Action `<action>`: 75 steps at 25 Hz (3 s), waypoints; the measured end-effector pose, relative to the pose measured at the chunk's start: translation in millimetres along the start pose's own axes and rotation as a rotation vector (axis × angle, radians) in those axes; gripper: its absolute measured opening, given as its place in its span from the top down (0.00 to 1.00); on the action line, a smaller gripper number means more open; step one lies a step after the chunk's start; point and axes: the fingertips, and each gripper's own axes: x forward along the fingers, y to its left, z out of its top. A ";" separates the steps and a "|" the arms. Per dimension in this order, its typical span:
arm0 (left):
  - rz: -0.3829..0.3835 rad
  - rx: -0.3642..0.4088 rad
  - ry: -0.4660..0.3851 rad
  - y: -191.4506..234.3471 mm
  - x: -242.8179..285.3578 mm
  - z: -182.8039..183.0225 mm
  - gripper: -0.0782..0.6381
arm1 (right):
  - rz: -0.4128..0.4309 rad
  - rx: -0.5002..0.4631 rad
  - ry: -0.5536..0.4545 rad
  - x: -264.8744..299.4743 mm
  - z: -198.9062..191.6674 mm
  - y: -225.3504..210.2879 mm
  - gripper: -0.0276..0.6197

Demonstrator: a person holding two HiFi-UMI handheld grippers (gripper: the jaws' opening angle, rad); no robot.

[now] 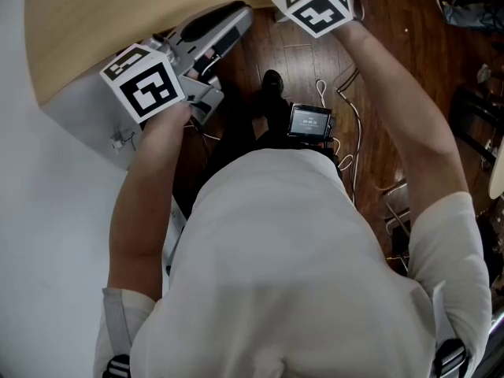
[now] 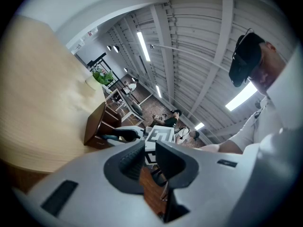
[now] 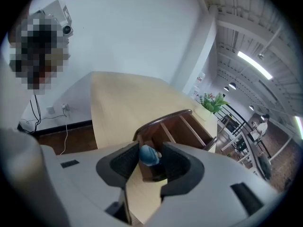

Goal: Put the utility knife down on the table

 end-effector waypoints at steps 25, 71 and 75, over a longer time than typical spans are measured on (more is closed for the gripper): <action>-0.022 0.026 -0.033 -17.5 -7.0 7.9 0.80 | 0.017 0.087 -0.047 -52.8 13.0 13.1 0.70; -0.127 0.114 -0.042 -100.0 -60.3 -2.5 0.80 | 0.009 0.545 -0.229 -211.8 32.1 46.7 0.95; -0.139 0.123 -0.051 -113.4 -74.7 -6.6 0.80 | 0.008 0.585 -0.266 -232.6 39.2 56.8 0.95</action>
